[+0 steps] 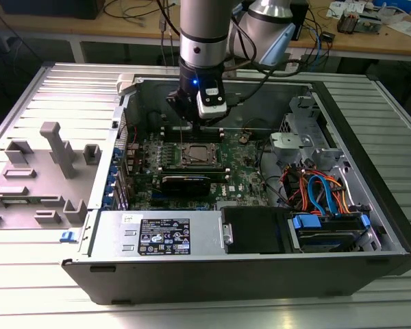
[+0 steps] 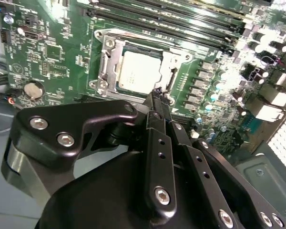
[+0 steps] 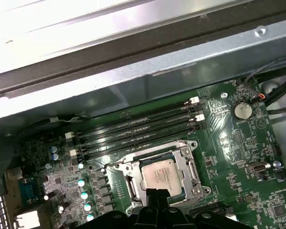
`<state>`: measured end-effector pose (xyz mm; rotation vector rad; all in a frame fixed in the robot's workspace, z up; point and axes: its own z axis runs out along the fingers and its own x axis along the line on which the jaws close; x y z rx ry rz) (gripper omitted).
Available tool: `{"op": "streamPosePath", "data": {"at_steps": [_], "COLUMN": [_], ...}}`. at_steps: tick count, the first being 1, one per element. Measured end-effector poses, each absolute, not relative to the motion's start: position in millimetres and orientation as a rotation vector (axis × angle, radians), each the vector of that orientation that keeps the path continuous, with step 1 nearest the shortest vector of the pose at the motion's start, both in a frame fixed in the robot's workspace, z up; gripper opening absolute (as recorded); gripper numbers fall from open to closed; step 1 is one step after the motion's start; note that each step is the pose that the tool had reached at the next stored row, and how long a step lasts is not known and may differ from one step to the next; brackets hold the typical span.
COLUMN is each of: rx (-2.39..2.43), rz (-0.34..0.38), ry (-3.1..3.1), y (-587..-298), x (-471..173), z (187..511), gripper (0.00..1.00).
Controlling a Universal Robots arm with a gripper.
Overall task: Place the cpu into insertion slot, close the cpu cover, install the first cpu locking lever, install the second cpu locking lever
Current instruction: 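Install the first cpu locking lever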
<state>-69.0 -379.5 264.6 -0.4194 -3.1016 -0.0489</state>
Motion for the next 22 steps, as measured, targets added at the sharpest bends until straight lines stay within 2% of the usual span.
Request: {"op": "streamPosePath", "data": {"at_steps": [16,22], "rx": [-0.397,-0.157], "rz": [-0.057,-0.059], "ry": [-3.123,-3.144], "y": [-380.0,-380.0], "x": [-108.8,-109.1], "z": [264.4,264.1], "gripper": [0.11,0.11]}}
